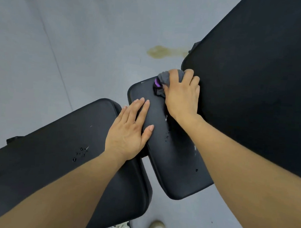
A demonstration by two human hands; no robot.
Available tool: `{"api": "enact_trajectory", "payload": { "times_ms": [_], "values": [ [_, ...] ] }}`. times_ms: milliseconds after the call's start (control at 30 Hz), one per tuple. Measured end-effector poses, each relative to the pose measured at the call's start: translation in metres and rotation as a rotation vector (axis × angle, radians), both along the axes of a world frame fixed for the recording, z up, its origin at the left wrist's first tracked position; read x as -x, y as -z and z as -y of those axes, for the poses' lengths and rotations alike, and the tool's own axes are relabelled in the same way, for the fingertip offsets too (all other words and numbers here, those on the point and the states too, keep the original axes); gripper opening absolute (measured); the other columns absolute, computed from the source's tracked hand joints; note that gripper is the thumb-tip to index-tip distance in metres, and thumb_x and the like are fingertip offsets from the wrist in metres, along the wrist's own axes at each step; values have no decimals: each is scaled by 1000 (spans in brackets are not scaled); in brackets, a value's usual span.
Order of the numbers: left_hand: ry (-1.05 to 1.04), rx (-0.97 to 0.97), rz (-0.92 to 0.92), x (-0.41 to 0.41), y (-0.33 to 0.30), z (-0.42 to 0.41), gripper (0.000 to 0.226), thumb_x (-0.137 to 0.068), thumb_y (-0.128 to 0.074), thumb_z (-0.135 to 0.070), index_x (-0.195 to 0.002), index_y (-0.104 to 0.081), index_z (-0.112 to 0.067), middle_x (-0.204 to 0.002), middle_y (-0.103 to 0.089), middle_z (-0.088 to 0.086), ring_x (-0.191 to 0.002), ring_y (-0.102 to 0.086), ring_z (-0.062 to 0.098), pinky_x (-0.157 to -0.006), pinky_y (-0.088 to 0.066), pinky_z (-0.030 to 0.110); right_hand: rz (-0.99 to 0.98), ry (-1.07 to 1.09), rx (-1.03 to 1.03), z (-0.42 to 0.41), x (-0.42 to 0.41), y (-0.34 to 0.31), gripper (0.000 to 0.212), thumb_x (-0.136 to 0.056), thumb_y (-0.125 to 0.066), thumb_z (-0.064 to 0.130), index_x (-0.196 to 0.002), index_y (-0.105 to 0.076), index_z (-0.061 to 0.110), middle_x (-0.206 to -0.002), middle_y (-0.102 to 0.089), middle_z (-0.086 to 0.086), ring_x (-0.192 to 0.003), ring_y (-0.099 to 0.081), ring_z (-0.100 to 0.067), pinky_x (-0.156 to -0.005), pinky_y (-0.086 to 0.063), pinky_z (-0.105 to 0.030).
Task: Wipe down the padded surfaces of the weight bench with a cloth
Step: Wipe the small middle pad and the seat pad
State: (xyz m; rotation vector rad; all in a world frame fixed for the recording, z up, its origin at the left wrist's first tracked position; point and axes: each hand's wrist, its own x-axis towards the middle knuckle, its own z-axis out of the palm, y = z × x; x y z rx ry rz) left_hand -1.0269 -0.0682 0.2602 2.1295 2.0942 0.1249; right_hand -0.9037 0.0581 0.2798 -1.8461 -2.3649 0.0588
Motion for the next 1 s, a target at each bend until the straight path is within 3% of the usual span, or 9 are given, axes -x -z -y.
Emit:
{"api": "enact_trajectory", "payload": {
  "times_ms": [233, 367, 467, 600, 867, 1000],
  "values": [
    [-16, -12, 0, 0, -2, 0, 63, -95, -27, -46, -148, -21, -12, -150, -25, 5, -138, -19, 17, -116, -9, 33, -26, -133, -37, 70, -62, -1, 36, -80, -65, 24, -111, -53, 11, -107, -52, -24, -81, -51, -37, -65, -46, -41],
    [-29, -42, 15, -2, -2, 0, 63, -95, -29, -45, -147, -24, -11, -149, -29, 7, -137, -23, 19, -115, -16, 34, 57, -156, -47, 38, -47, 0, 31, -83, -53, 30, -106, -56, 10, -101, -53, -23, -77, -51, -36, -62, -44, -39],
    [-36, -68, 2, -2, 0, -1, 62, -94, -29, -44, -147, -26, -11, -148, -31, 7, -136, -25, 18, -113, -24, 35, 86, -120, -91, -1, -14, 4, 32, -85, -56, 31, -109, -54, 9, -107, -53, -25, -82, -51, -38, -63, -42, -40],
    [-38, -72, 1, -2, 3, 0, 62, -95, -29, -45, -147, -26, -12, -148, -31, 6, -136, -26, 18, -112, -29, 36, 85, -119, 6, -39, 18, 1, 39, -96, -43, 35, -128, -43, 12, -126, -41, -25, -104, -44, -38, -77, -38, -41],
    [-45, -74, -4, -3, 1, 1, 62, -94, -28, -45, -146, -28, -12, -147, -34, 7, -135, -28, 18, -110, -30, 35, 23, -168, -53, 41, -53, 0, 33, -86, -54, 30, -113, -56, 14, -100, -52, -21, -77, -49, -33, -60, -43, -38],
    [-45, -90, -6, -3, 3, -1, 62, -93, -29, -45, -146, -28, -12, -147, -35, 6, -135, -28, 17, -110, -28, 33, 126, -147, -125, 12, -29, 6, 28, -85, -50, 33, -105, -54, 13, -95, -55, -21, -74, -51, -33, -56, -40, -35]
  ]
}}
